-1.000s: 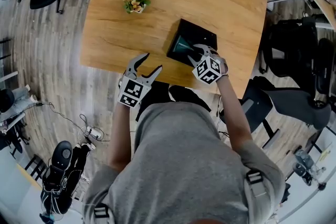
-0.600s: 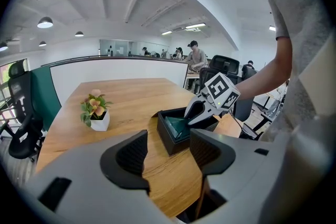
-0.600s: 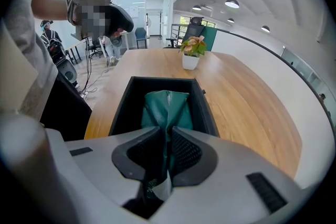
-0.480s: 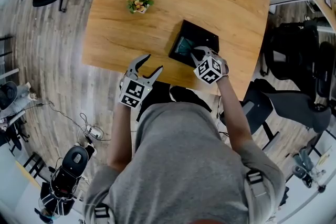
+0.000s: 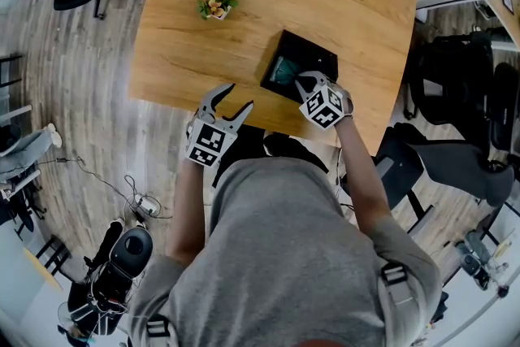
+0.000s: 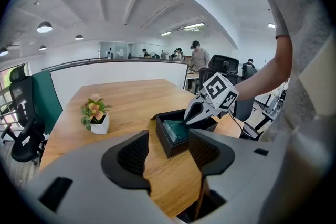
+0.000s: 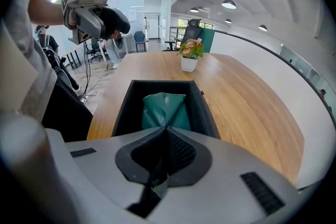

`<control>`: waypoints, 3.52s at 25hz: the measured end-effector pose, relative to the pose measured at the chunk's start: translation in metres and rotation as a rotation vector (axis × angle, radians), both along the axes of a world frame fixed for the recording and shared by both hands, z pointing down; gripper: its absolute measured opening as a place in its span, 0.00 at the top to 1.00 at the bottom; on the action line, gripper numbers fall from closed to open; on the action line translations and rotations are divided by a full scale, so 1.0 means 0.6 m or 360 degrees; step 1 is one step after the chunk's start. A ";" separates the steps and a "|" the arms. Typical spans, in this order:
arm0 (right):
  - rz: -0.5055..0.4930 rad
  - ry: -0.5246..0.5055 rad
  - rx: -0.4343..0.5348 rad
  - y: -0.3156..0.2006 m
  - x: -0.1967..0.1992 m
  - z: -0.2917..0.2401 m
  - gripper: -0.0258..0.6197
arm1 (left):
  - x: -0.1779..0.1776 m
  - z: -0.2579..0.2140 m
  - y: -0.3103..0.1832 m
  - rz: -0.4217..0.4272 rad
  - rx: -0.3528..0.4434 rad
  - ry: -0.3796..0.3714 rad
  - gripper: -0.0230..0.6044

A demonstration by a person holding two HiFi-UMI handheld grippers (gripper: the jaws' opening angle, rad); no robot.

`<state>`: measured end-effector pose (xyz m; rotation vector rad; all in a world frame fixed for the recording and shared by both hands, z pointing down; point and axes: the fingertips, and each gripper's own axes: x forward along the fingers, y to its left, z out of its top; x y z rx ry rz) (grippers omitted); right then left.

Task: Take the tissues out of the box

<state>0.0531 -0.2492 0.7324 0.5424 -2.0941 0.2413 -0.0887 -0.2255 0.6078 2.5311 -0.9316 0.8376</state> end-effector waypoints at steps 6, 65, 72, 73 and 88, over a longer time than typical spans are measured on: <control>0.0011 -0.0024 0.0025 0.002 0.003 -0.011 0.95 | 0.006 -0.010 0.011 -0.0012 0.0025 0.0002 0.56; 0.0185 -0.0238 0.0596 0.117 0.055 -0.267 0.95 | 0.113 -0.142 0.222 0.0093 0.0359 0.0004 0.58; 0.0195 -0.0310 0.0598 0.144 0.059 -0.280 0.95 | 0.122 -0.144 0.252 0.0098 0.0369 -0.0005 0.58; 0.0190 -0.0306 0.0601 0.149 0.061 -0.279 0.95 | 0.125 -0.143 0.256 0.0098 0.0372 -0.0007 0.58; 0.0171 -0.0303 0.0605 0.182 0.072 -0.271 0.95 | 0.134 -0.141 0.293 0.0084 0.0381 -0.0013 0.58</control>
